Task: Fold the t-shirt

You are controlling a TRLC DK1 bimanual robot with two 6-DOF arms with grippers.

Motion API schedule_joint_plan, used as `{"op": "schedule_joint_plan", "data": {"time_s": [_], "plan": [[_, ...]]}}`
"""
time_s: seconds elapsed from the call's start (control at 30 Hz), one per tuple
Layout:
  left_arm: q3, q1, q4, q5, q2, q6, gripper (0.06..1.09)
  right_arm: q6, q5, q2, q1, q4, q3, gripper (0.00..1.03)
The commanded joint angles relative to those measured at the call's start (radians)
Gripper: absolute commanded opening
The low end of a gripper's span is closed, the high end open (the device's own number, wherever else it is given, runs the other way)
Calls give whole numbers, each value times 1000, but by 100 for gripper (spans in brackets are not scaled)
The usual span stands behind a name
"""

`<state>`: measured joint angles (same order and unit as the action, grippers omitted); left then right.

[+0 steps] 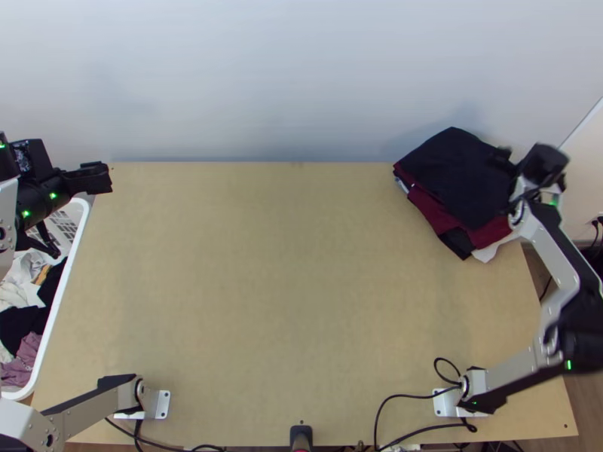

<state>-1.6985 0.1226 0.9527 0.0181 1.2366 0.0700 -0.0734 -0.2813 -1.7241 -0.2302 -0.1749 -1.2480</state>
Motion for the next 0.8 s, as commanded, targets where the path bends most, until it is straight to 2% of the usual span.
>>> {"op": "schedule_joint_plan", "data": {"time_s": [0.0,0.1,0.17,0.33,0.47,0.6,0.67,0.7,0.77], "plan": [[-27,6,4,6,-11,-10,105,6,-13,-141,-35,-11,39,99],[-27,6,4,6,-11,-10,105,-12,-13,-212,-61,-14,33,99],[-27,6,4,6,-11,-10,105,-32,-13,-189,-64,-15,35,99],[-35,6,4,8,-6,-10,105,-54,-13,11,-52,14,-2,99],[-56,3,-9,8,-6,1,105,-51,-9,181,-38,100,-68,99],[-46,6,-89,5,-37,22,105,-58,45,327,-32,176,-136,99],[-20,6,-149,-1,-68,28,105,-39,145,382,-38,219,-185,99],[-3,8,-186,-3,-91,33,105,-37,166,400,-40,267,-226,99],[46,12,-279,-4,-144,45,105,-39,175,455,-41,293,-289,99]]}}
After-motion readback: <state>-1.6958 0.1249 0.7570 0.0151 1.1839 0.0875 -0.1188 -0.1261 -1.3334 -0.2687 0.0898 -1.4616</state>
